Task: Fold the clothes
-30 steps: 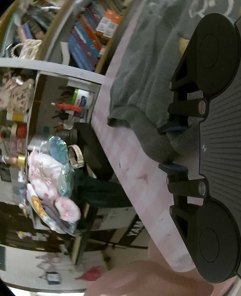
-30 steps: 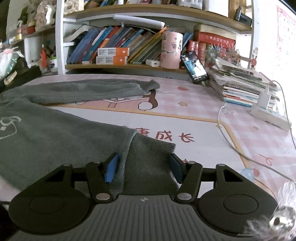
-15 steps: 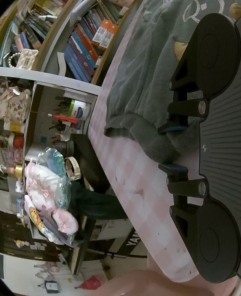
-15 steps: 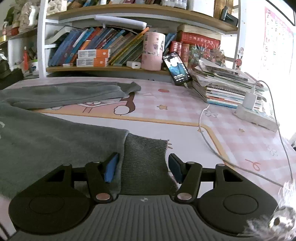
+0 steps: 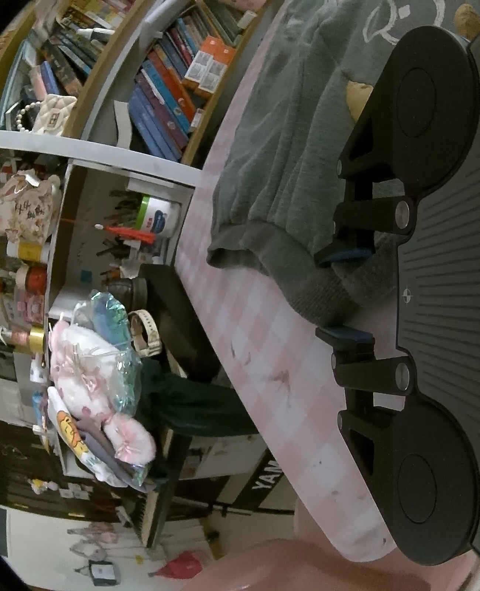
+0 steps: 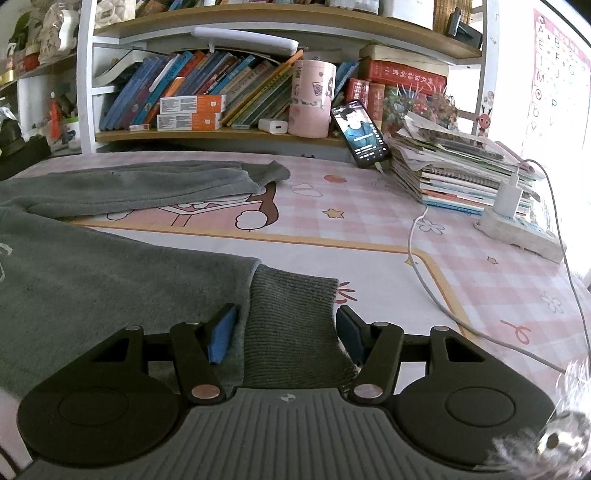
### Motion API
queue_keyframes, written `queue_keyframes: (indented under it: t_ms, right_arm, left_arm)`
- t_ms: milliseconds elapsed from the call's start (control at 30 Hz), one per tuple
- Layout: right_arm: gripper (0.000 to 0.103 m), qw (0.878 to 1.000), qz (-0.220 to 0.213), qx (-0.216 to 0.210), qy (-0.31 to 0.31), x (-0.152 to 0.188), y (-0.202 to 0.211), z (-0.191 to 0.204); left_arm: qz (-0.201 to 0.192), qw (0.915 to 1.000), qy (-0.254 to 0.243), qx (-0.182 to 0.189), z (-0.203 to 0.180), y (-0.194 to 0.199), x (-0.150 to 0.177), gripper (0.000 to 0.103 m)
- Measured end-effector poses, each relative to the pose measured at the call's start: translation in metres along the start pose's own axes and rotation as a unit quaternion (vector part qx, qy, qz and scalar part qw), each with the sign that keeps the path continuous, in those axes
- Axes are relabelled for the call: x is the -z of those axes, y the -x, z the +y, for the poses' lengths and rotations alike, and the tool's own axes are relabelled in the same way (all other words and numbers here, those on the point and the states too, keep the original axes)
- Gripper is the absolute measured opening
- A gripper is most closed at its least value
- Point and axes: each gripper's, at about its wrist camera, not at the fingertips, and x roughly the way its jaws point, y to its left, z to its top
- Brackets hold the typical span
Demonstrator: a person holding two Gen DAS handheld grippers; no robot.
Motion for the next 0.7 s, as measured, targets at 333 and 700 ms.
queue_keyframes:
  t_ms: [333,700]
  right_arm:
    - [0.072,0.998,-0.054,-0.02,-0.003,-0.008,0.029,0.003]
    - [0.088,0.993,-0.041,-0.095,0.06,-0.008,0.049,0.039]
  left_arm:
    - [-0.06,0.9959,-0.066,-0.016,-0.031,0.033,-0.011,0.082]
    - [-0.06,0.9816,-0.174,0.051,-0.084,0.048,0.001,0.098]
